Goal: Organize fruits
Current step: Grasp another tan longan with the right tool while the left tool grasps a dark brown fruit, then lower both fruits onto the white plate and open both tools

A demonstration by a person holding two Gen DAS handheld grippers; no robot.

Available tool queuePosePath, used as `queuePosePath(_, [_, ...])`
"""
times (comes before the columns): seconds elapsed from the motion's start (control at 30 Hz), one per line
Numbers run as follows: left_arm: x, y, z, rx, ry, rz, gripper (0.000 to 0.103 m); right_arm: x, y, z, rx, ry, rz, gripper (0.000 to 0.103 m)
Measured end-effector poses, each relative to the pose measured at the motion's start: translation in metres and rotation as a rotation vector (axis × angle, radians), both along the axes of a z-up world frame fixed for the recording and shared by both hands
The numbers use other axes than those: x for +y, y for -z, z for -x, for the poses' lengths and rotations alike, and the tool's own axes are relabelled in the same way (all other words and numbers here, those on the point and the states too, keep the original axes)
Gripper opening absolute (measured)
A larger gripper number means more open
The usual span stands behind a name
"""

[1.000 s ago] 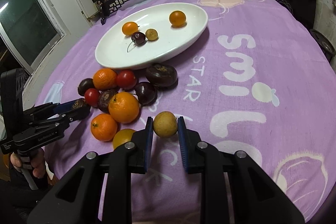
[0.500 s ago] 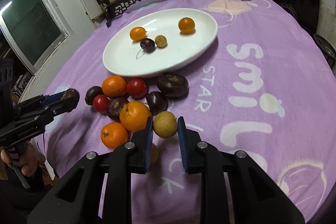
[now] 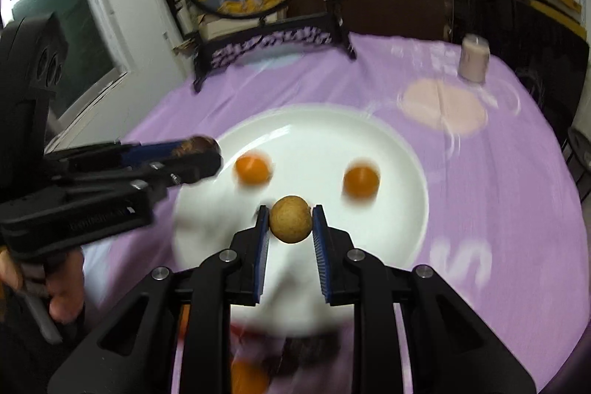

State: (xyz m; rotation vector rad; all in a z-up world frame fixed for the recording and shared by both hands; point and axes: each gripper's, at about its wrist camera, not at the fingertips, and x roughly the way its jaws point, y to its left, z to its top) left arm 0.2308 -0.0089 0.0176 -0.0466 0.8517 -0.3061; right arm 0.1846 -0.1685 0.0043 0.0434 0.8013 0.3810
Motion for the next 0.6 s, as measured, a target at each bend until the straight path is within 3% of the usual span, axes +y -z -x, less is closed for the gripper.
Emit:
queuePosePath(0.13, [-0.003, 0.017, -0.039, 0.04, -0.045, 0.028, 0.041, 0.001, 0.02, -0.029, -0.005, 0.046, -0.002, 0.024])
queuePosePath(0.23, [-0.007, 0.027, -0.043, 0.057, -0.035, 0.007, 0.041, 0.005, 0.032, -0.034, 0.043, 0.021, 0.007, 0.024])
queuePosePath(0.43, [-0.007, 0.031, -0.043, 0.05, -0.034, 0.0, 0.042, 0.01, 0.031, -0.034, 0.019, 0.021, 0.029, 0.025])
queuePosePath(0.47, [-0.006, 0.03, -0.042, 0.043, -0.04, -0.001, 0.043, 0.01, 0.031, -0.034, -0.001, 0.036, 0.042, 0.032])
queuePosePath(0.53, [-0.003, 0.028, -0.039, 0.032, -0.047, 0.005, 0.057, 0.01, 0.032, -0.034, -0.024, 0.056, 0.074, 0.039])
queuePosePath(0.6, [0.001, 0.025, -0.032, 0.018, -0.053, 0.02, 0.06, 0.007, 0.034, -0.034, -0.022, 0.065, 0.074, 0.039])
